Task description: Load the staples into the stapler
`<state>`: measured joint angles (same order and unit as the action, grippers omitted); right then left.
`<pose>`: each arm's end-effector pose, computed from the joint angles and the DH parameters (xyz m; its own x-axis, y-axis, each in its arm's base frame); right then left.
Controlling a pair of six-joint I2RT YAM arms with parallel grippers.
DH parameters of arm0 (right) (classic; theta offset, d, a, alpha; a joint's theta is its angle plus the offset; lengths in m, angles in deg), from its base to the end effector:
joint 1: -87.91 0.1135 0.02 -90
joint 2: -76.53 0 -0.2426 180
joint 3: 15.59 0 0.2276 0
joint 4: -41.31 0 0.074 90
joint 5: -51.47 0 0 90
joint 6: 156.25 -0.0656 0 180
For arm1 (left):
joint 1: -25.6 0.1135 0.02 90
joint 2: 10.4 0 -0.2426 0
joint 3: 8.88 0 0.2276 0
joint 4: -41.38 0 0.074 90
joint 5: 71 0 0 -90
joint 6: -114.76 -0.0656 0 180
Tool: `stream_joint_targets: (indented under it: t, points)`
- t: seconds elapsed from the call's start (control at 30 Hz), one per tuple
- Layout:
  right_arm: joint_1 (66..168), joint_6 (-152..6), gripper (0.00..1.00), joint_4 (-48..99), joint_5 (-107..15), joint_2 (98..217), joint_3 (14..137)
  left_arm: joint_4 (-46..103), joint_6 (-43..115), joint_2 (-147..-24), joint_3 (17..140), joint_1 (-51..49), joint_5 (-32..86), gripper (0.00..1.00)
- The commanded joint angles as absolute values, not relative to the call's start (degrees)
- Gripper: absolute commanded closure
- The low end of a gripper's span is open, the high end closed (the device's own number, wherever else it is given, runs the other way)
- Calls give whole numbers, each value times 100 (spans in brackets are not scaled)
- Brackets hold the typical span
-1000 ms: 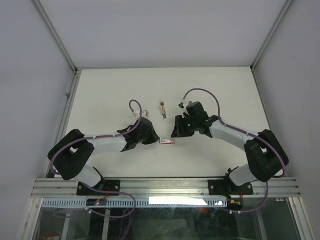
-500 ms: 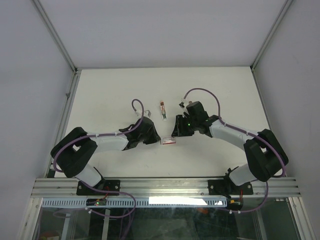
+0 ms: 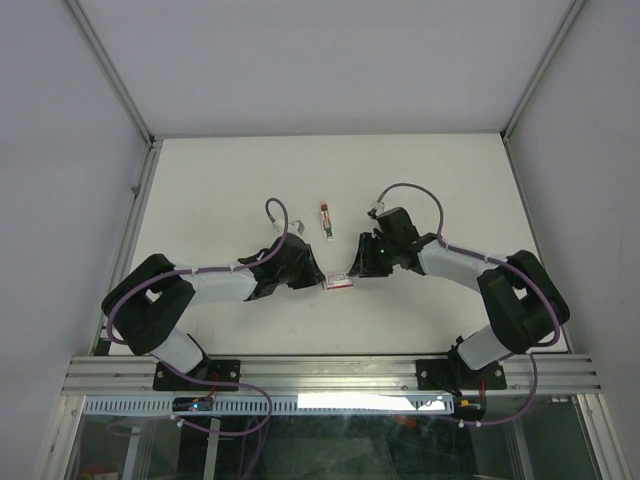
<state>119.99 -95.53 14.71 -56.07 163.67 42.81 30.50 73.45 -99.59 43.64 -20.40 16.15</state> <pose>0.2311 0.1682 0.1340 -0.9266 -0.0304 -0.3748 -0.2275 0.8390 0.4944 0.2061 -0.2087 0.1172 -0.8605 -0.1889 -0.4731 0.0739 0.8726 -0.4828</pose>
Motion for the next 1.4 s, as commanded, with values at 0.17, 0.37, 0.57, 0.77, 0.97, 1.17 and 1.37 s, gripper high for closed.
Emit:
stream_joint_targets:
  t: [0.17,0.37,0.57,0.77,0.97,1.17,1.37]
  points:
    - [11986,-9675,66,1972,-5674,16509,4384,3417,7274,-9855,4344,-1979,1781,78]
    - [11987,-9684,69,2036,-5768,16572,4365,3375,7343,-9844,4306,-1975,1730,84]
    - [11988,-9699,74,2107,-5821,16657,4368,3341,7353,-9929,4325,-1975,1792,84]
    - [11985,-9744,77,2187,-5932,16732,4399,3339,7329,-9992,4366,-1979,1850,84]
    - [11989,-9746,80,2214,-6022,16761,4399,3354,7334,-10027,4374,-1976,1873,83]
    - [11995,-9772,82,2285,-6135,16816,4390,3392,7340,-10111,4386,-1977,1921,84]
    - [11999,-9789,92,2278,-6125,16872,4399,3430,7352,-10115,4363,-1976,1876,91]
